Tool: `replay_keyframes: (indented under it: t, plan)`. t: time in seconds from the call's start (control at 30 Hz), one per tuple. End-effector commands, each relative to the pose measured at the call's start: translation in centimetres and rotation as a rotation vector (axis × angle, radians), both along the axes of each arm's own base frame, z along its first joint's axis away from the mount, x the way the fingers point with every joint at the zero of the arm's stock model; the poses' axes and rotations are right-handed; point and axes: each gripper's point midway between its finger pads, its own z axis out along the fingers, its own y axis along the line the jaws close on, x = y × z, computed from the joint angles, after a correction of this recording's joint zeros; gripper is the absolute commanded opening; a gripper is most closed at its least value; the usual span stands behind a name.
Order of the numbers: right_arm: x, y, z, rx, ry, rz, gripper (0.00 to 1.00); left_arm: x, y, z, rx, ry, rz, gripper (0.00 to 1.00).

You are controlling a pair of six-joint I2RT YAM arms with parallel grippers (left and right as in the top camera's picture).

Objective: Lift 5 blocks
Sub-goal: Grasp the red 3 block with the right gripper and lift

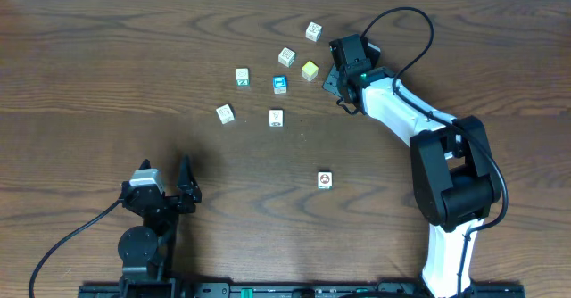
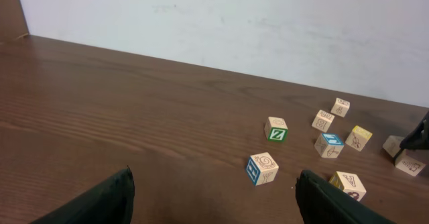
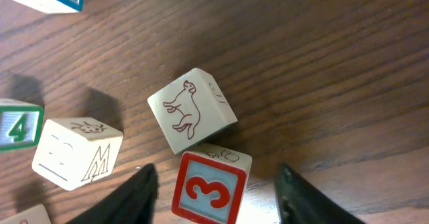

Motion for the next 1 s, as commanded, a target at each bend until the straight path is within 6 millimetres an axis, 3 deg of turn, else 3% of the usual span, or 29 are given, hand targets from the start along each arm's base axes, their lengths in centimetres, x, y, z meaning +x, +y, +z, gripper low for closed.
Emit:
replay_keyframes:
  t: [0.0, 0.37, 0.57, 0.67, 0.77, 0.87, 0.97]
  plan:
    - [0.4, 0.3, 0.1, -0.013, -0.013, -0.010, 0.47, -0.1, 0.0, -1.6, -0.008, 0.048, 0.003, 0.77]
    - [-0.1, 0.9, -1.5, -0.025, 0.014, 0.004, 0.49, -0.1, 0.0, -1.6, -0.008, 0.048, 0.003, 0.77]
    - [0.1, 1.0, -1.5, -0.023, 0.004, 0.005, 0.33, -0.1, 0.0, -1.6, -0.008, 0.048, 0.003, 0.77]
    - [0.2, 0.9, -1.5, -0.026, 0.002, 0.001, 0.32, -0.1, 0.0, -1.6, -0.008, 0.048, 0.003, 0.77]
    - [0.3, 0.8, -1.4, -0.039, -0.002, 0.008, 0.38, -0.1, 0.0, -1.6, -0.008, 0.048, 0.003, 0.77]
    - [0.3, 0.8, -1.4, -0.056, -0.006, 0.037, 0.53, -0.1, 0.0, -1.6, -0.008, 0.048, 0.003, 0.77]
    - [0.4, 0.8, -1.3, -0.070, -0.008, 0.058, 0.54, -0.1, 0.0, -1.6, -0.008, 0.048, 0.003, 0.77]
